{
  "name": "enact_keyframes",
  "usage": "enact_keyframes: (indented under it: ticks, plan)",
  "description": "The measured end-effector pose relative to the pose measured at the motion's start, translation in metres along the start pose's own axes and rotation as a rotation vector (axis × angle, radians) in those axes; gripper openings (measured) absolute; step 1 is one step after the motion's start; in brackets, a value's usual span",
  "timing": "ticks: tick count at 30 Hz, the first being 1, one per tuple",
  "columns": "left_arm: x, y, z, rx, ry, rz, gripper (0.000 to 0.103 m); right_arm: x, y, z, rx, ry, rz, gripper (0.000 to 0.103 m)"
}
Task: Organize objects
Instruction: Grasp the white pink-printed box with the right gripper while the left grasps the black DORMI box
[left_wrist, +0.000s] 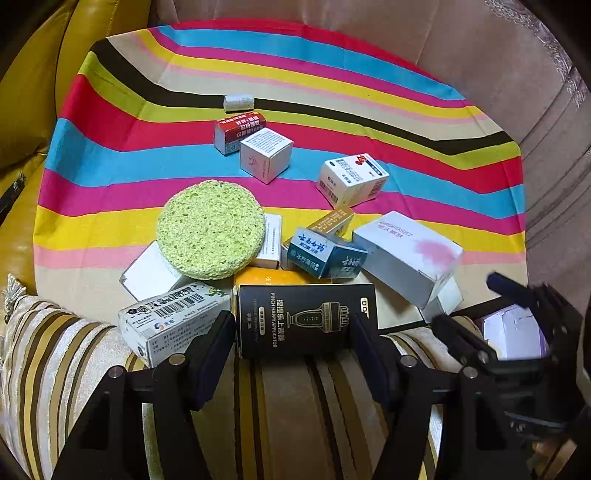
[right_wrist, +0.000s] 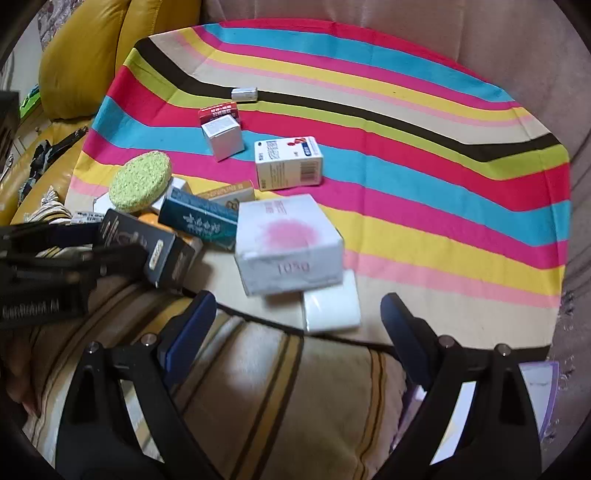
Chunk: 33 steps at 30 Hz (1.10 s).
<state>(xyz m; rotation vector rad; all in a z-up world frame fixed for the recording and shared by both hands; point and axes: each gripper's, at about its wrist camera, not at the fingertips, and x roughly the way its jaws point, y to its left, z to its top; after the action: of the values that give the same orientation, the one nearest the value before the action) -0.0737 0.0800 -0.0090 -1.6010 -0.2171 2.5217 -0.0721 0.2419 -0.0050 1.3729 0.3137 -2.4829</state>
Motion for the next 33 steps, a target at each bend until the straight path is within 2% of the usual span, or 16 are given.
enact_keyframes:
  ticks: [6,10,11,13,14,19,21,24,29,31,33]
  plan:
    - [-0.002,0.01,-0.002,-0.053,-0.015,-0.031,0.084,0.019,0.004,0.017,-0.039,0.017,0.008,0.092]
    - [-0.005,0.016,-0.002,-0.087,-0.028,-0.043,0.085,0.03,0.004,0.024,-0.038,0.029,0.031,0.092]
    - [-0.004,0.016,-0.002,-0.09,-0.026,-0.043,0.085,0.033,0.003,0.025,-0.037,0.033,0.032,0.091]
    - [-0.005,0.016,-0.002,-0.085,-0.028,-0.039,0.085,0.035,0.003,0.025,-0.035,0.036,0.041,0.08]
    - [-0.006,0.015,-0.002,-0.081,-0.031,-0.036,0.085,0.036,0.003,0.025,-0.036,0.04,0.046,0.071]
    - [-0.01,0.006,-0.004,-0.038,-0.036,-0.025,0.086,0.027,-0.001,0.02,-0.009,0.004,0.05,0.071]
    - [-0.012,0.003,-0.005,-0.025,-0.037,-0.004,0.086,0.014,-0.004,0.015,0.024,-0.031,0.052,0.071]
    - [-0.015,-0.007,-0.005,0.002,-0.029,0.059,0.088,-0.006,-0.007,0.002,0.065,-0.087,0.001,0.071]
    - [-0.015,-0.034,-0.001,0.06,-0.01,0.127,0.096,-0.039,-0.027,-0.023,0.2,-0.173,-0.047,0.071]
    - [-0.012,-0.043,0.001,0.077,-0.013,0.172,0.102,-0.049,-0.037,-0.03,0.24,-0.2,-0.054,0.071]
    - [-0.003,-0.045,0.005,0.073,0.009,0.203,0.103,-0.059,-0.05,-0.037,0.281,-0.221,-0.063,0.071]
